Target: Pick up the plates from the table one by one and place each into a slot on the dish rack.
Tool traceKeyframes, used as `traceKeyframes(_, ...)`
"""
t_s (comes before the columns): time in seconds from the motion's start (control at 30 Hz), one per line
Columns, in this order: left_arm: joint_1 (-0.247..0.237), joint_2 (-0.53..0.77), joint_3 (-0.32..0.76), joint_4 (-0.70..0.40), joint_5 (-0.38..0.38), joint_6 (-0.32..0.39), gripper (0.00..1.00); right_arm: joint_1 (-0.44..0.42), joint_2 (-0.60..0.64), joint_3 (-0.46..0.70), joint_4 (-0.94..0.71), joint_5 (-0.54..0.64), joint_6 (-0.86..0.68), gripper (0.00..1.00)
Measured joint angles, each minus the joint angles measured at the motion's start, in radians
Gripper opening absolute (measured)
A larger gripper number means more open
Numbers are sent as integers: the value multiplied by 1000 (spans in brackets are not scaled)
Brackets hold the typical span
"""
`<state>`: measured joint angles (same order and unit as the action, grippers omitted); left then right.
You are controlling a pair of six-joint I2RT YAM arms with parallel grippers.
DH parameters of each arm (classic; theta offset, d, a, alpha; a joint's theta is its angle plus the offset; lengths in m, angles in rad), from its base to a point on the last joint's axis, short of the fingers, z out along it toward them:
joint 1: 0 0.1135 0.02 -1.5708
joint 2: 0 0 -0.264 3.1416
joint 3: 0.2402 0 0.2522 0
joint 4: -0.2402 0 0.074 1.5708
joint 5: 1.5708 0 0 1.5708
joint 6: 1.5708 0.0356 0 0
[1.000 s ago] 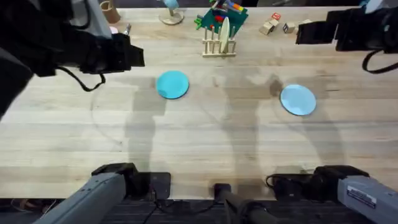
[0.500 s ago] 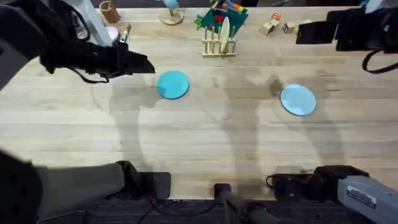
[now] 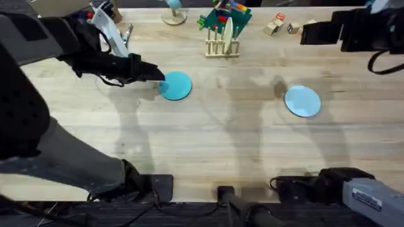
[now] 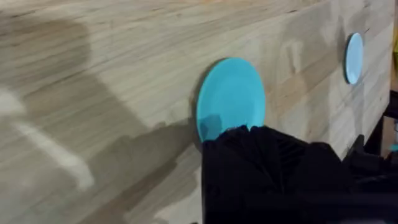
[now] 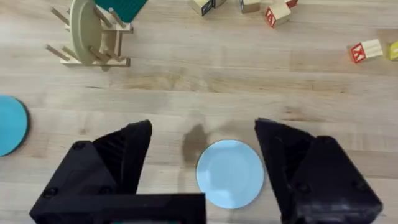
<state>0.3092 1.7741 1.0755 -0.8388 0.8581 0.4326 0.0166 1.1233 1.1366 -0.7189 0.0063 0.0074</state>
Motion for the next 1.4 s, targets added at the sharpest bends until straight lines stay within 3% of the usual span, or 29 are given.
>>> traceKeyframes(0.37, 0, 125, 1, 28, 23, 25, 42, 0, 0, 0, 0, 0, 0, 995)
traceKeyframes(0.63, 4, 189, 20, 28, 81, 49, 42, 0, 0, 0, 0, 0, 0, 995)
traceKeyframes(1.03, 4, 204, 27, 26, 97, 51, 42, 0, 0, 0, 3, -4, 1, 995)
traceKeyframes(1.4, 4, 204, 27, 35, 97, 51, 41, 34, 70, 3, 8, -248, 143, 995)
